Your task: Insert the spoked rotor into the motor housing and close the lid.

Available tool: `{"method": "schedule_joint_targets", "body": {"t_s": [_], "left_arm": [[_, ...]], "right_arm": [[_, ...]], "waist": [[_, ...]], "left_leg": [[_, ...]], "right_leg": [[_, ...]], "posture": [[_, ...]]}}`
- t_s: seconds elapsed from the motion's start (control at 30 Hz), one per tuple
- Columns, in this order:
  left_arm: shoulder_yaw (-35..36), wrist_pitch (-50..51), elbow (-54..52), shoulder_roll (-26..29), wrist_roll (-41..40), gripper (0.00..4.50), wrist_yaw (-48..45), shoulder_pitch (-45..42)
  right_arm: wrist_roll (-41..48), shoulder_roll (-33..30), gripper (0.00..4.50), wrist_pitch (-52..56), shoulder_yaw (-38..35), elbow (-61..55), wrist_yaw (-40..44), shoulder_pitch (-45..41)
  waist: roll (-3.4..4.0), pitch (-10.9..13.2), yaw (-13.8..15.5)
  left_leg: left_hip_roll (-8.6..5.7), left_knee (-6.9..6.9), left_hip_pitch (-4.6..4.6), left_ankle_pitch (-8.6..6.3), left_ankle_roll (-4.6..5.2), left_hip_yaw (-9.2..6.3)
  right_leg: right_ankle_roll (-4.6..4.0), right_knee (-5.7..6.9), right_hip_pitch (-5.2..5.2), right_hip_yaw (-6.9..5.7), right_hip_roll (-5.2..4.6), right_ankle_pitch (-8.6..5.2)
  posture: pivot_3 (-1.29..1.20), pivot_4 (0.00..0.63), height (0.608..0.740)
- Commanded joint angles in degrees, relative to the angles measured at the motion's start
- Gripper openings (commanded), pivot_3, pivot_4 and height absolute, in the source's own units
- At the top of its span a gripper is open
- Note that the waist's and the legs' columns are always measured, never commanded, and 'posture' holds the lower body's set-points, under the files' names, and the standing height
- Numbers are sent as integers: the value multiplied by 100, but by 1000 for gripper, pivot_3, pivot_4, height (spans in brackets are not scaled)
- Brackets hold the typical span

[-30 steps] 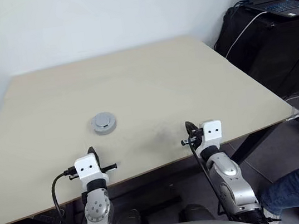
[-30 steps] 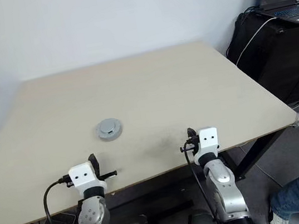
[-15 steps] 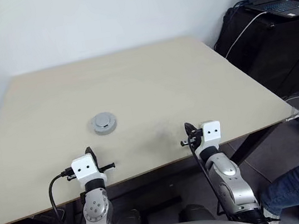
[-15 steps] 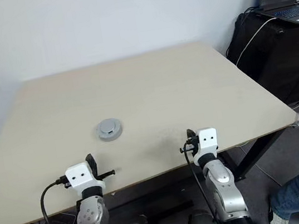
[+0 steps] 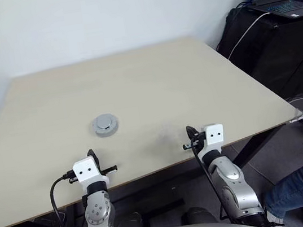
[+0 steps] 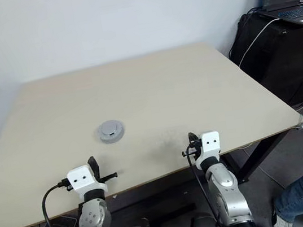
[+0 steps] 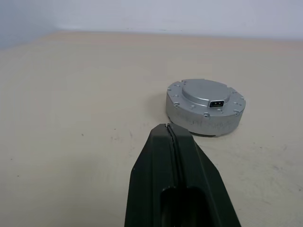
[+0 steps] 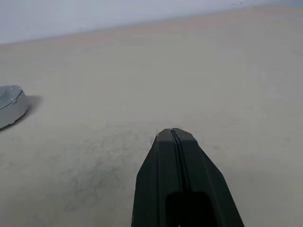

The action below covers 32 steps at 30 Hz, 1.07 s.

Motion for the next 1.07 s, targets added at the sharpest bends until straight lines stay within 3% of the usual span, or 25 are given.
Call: {"method": "schedule_joint_targets", "body": {"t_s": [0.03,1.07], "left_arm": [[-79,-128,-46,-153,7,26,-16,-83],[-92,-190,99,-149,32,26,21,-204]], "right_arm": [[79,27,0,-3,-54,-145,-2,-77],[63,23,0,-43,-58,-11,10,-287]], "waist": [[0,-1,1],[3,-6,0]], "left_leg": [[0,0,0,0,0,0],[0,7,0,0,1,0]], "right_leg": [[0,0,0,0,0,0],[2,2,2,0,1,4]], "posture": [[0,0,740],[0,0,740]]}}
